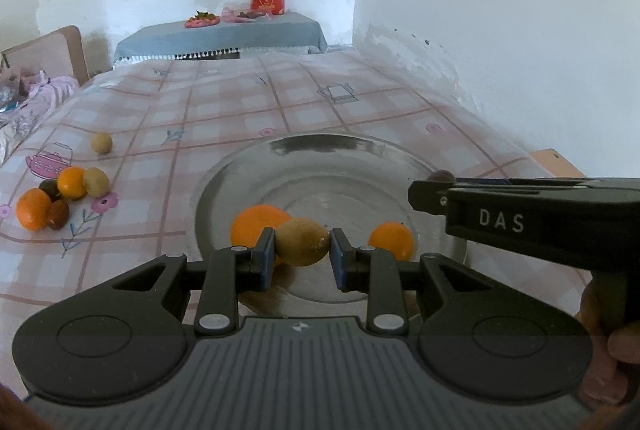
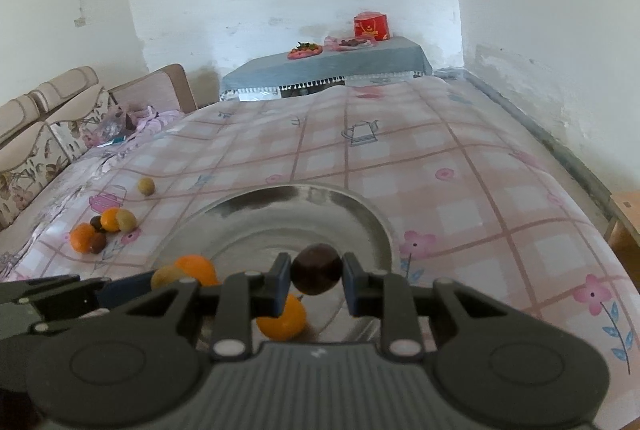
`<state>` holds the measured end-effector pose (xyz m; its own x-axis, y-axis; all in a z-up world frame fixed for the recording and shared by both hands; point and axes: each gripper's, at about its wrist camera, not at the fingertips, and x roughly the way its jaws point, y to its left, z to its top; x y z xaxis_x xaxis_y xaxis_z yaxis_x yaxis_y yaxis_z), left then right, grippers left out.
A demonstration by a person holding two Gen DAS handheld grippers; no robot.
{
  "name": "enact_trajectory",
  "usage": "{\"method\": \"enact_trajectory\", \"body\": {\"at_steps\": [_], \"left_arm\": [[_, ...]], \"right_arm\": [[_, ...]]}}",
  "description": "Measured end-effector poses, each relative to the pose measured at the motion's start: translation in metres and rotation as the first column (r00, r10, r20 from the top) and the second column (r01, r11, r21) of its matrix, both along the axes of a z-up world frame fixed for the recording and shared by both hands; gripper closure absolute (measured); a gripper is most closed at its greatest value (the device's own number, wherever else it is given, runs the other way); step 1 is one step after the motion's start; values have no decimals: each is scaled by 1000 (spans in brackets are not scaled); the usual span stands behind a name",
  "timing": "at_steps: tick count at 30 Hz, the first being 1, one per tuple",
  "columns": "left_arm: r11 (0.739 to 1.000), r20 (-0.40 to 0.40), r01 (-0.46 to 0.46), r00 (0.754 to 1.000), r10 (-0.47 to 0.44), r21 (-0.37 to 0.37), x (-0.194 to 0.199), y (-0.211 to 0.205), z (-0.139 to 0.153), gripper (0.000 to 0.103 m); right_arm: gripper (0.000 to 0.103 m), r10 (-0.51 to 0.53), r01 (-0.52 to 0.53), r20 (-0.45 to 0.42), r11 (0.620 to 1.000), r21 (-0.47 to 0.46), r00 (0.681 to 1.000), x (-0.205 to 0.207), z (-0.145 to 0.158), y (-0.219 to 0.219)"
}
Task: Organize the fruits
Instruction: 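Carry the yellow-green fruit and passion fruit over the steel basin, then open left gripper to drop the yellow-green fruit while right gripper drops the passion fruit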
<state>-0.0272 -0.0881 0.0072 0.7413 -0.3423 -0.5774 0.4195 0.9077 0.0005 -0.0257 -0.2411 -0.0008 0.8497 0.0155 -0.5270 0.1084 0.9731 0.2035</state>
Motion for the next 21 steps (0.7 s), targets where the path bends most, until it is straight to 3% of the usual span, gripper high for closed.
{"method": "enact_trajectory", "body": {"at_steps": [16, 21], "left_arm": [[1000, -16, 9, 1000, -9, 6, 6, -3, -6, 69], [1000, -11, 6, 1000, -6, 0, 6, -1, -6, 63]], "right_arm": [[78, -13, 13, -13, 1000, 0, 1000, 0, -4, -3], [77, -22, 22, -17, 1000, 0, 1000, 1, -4, -3]]}}
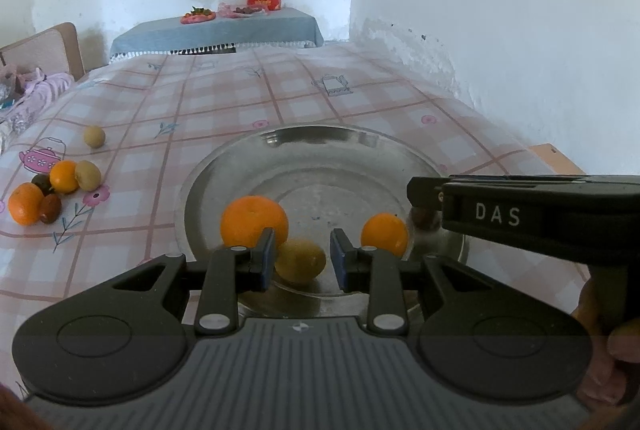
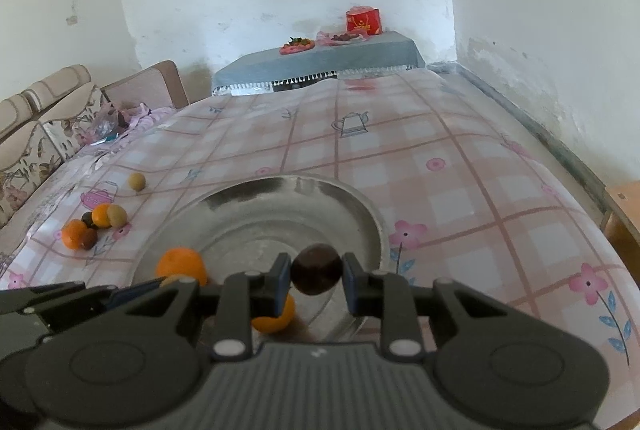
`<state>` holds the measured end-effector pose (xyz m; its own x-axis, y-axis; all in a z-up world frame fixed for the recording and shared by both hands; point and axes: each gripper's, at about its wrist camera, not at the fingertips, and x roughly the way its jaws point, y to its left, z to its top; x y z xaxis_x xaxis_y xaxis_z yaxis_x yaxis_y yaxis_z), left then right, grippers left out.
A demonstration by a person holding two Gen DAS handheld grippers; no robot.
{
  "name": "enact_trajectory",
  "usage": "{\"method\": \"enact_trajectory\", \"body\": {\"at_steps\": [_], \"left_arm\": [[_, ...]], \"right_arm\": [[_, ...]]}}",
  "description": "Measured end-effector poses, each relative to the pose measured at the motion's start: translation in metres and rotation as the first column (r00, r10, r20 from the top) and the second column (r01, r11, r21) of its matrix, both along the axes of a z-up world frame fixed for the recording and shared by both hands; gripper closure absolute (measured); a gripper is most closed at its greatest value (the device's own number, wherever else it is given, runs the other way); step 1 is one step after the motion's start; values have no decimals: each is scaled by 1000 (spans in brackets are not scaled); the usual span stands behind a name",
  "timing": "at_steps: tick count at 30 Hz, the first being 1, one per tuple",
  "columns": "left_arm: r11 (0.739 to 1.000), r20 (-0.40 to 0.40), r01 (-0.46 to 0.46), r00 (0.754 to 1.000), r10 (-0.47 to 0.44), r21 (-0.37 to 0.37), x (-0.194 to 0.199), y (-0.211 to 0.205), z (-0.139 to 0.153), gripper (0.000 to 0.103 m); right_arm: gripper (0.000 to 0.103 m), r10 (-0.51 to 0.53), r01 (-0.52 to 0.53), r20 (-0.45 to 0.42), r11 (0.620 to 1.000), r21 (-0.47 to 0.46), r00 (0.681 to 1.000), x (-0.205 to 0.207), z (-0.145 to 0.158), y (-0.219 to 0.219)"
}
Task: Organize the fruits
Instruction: 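Open left gripper to drop the yellow-green fruit while right gripper drops the passion fruit, then move both open grippers back to the fruit cluster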
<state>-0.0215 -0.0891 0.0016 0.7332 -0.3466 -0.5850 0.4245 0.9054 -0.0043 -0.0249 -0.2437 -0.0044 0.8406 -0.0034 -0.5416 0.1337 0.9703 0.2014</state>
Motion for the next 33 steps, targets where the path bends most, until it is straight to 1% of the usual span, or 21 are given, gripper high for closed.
{"method": "enact_trajectory", "body": {"at_steps": [2, 4, 5, 6, 13, 15, 16, 19, 24, 33], "left_arm": [[1000, 4, -3, 1000, 3, -4, 0, 1, 1, 58], [1000, 8, -8, 1000, 8, -8, 0, 3, 2, 54], [1000, 12, -12, 1000, 12, -10, -1, 4, 3, 50], [1000, 16, -16, 1000, 16, -13, -1, 5, 4, 46], [997, 29, -67, 997, 68, -30, 1, 20, 11, 39], [995, 32, -91, 995, 92, -31, 2, 26, 13, 30], [994, 33, -102, 994, 103, -31, 2, 30, 13, 29], [991, 35, -128, 991, 129, -28, 4, 39, 14, 27], [984, 37, -177, 983, 178, -28, 7, 56, 14, 23], [968, 36, -248, 968, 250, -38, 14, 82, 16, 22]], "right_arm": [[77, -3, 3, 5, 1000, 1, 1000, -1, 1, 0], [71, -6, 6, 10, 1000, 3, 1000, -2, 2, 0], [67, -8, 8, 15, 1000, 4, 1000, -3, 2, 0], [65, -10, 10, 18, 1000, 4, 1000, -4, 3, 0], [60, -2, 1, 44, 1000, 10, 999, -6, 10, 4], [56, 6, -6, 49, 1000, 10, 999, -6, 12, 6], [55, 8, -9, 52, 1000, 10, 999, -5, 13, 8], [52, 21, -22, 55, 1000, 10, 998, -3, 16, 13], [51, 64, -64, 54, 998, 1, 996, 1, 19, 27], [50, 141, -141, 43, 990, -16, 989, 13, 20, 57]]}}
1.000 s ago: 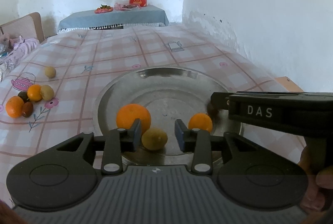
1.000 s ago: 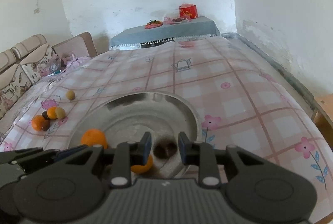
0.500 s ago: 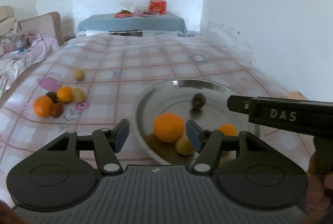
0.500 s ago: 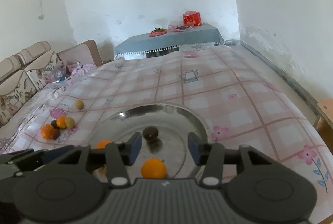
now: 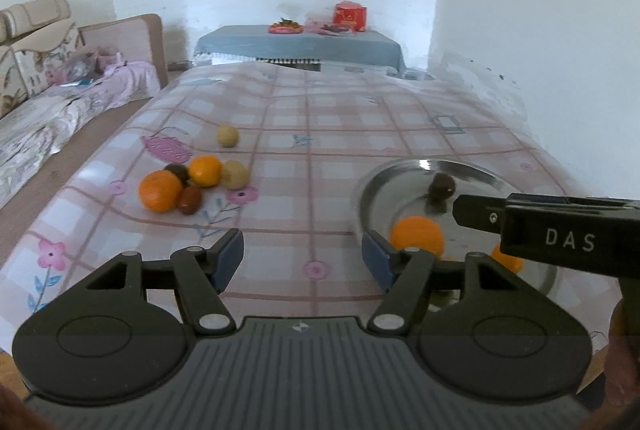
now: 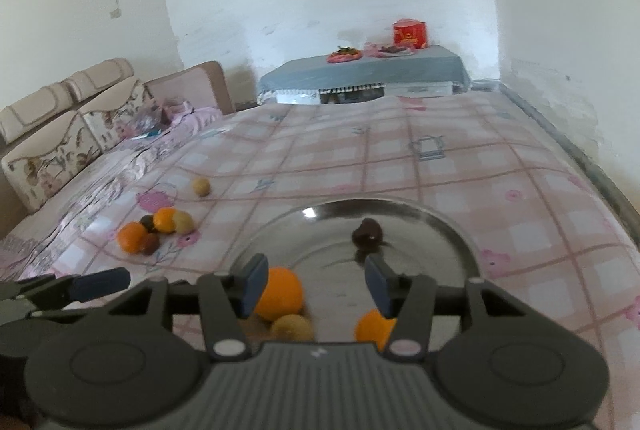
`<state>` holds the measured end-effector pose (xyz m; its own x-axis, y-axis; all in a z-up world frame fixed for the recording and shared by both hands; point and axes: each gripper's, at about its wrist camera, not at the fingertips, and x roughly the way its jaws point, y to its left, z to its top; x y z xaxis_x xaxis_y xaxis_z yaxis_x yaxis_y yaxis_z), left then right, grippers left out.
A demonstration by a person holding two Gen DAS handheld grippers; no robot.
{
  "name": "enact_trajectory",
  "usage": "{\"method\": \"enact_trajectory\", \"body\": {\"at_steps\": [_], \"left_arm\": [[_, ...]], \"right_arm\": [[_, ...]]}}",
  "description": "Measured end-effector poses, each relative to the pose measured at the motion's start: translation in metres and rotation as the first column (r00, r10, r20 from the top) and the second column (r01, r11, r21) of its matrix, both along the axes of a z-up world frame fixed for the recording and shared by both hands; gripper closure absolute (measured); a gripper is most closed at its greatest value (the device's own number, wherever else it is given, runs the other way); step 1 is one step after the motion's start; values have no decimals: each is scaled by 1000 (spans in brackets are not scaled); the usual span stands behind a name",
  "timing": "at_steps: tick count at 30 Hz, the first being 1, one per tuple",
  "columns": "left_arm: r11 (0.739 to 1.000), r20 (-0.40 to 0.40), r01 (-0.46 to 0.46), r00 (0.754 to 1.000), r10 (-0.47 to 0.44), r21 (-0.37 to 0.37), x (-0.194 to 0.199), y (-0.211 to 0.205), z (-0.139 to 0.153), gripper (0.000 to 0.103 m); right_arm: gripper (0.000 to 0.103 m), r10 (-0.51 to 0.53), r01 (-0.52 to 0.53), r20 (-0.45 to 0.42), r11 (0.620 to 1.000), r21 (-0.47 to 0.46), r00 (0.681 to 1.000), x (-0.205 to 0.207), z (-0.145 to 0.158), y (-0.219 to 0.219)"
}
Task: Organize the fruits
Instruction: 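Move both open grippers back to the fruit cluster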
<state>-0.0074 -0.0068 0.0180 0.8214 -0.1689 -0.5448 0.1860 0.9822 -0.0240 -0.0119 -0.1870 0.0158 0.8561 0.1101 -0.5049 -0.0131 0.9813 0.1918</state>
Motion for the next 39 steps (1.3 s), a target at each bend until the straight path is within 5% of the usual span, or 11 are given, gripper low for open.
{"method": "enact_trajectory", "body": {"at_steps": [39], "left_arm": [[974, -22, -226, 974, 226, -21, 61, 59, -12, 23]], "right_arm": [[44, 204, -205, -21, 978, -39, 979, 49, 8, 85]]}}
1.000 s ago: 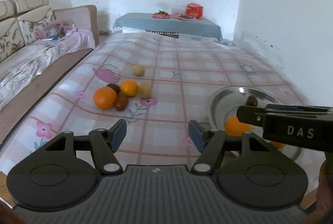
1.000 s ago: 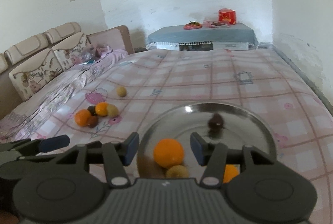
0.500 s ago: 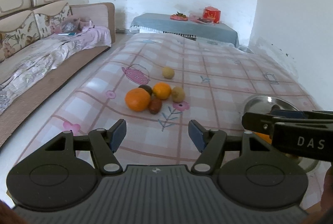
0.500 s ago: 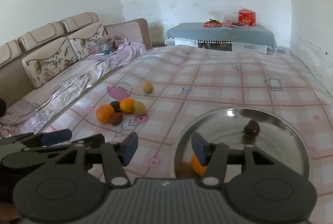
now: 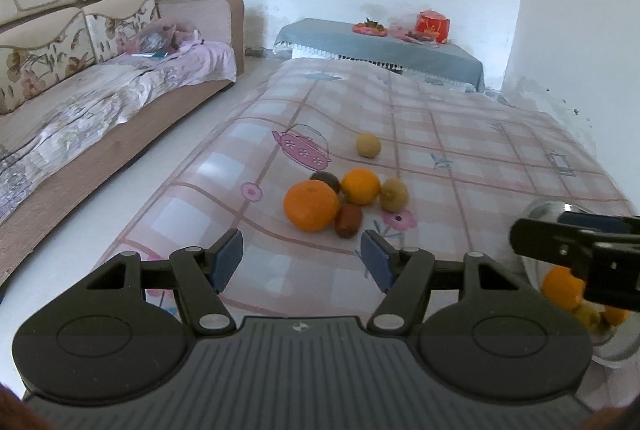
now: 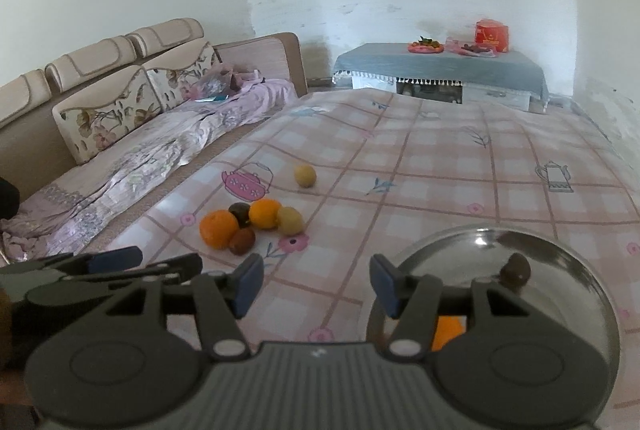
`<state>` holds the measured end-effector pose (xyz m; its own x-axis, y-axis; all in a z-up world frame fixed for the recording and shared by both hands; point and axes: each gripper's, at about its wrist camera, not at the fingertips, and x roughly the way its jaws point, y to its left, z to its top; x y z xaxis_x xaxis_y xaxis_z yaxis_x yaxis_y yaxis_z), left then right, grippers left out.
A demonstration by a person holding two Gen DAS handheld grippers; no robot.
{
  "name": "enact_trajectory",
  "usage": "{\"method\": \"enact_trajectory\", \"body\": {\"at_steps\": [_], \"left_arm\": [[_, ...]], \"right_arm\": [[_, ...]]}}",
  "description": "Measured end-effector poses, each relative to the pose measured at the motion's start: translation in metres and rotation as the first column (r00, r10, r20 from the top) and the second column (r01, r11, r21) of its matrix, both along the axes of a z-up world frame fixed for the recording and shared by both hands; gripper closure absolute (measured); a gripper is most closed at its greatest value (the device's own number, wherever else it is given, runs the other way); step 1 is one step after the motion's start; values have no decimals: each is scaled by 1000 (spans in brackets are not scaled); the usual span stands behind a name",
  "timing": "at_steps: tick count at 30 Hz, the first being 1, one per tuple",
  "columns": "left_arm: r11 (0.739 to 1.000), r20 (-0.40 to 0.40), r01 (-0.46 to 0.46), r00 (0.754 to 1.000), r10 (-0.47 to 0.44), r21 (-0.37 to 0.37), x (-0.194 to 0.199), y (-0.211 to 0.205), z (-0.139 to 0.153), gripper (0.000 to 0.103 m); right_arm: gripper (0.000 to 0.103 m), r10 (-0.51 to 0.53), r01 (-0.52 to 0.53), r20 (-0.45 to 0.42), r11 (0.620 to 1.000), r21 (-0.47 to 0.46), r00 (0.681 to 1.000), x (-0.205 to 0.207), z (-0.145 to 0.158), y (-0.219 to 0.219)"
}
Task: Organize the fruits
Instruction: 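Move both open grippers back to the fruit cluster, then close left gripper around the large orange, then move right gripper to the lone yellow round fruit and grasp it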
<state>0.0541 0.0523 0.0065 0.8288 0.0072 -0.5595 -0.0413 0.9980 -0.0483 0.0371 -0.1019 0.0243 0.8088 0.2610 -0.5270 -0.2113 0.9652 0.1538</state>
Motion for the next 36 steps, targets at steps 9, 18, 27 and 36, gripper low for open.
{"method": "enact_trajectory", "body": {"at_steps": [9, 18, 27, 36], "left_arm": [[1000, -15, -2, 1000, 3, 28, 28, 6, -4, 28], [998, -48, 38, 998, -35, 52, 49, 10, -14, 23], [996, -71, 78, 995, -75, 49, 45, 8, -17, 52], [1000, -52, 28, 998, -27, 10, 32, 23, -8, 52]], "right_arm": [[43, 13, -13, -2, 1000, 12, 1000, 11, -1, 2], [41, 12, -12, -4, 999, 34, 1000, 21, -3, -3], [40, 18, -18, -20, 999, 42, 1000, 36, -6, 0], [40, 50, -48, -47, 998, 41, 998, 63, -8, 10]]}}
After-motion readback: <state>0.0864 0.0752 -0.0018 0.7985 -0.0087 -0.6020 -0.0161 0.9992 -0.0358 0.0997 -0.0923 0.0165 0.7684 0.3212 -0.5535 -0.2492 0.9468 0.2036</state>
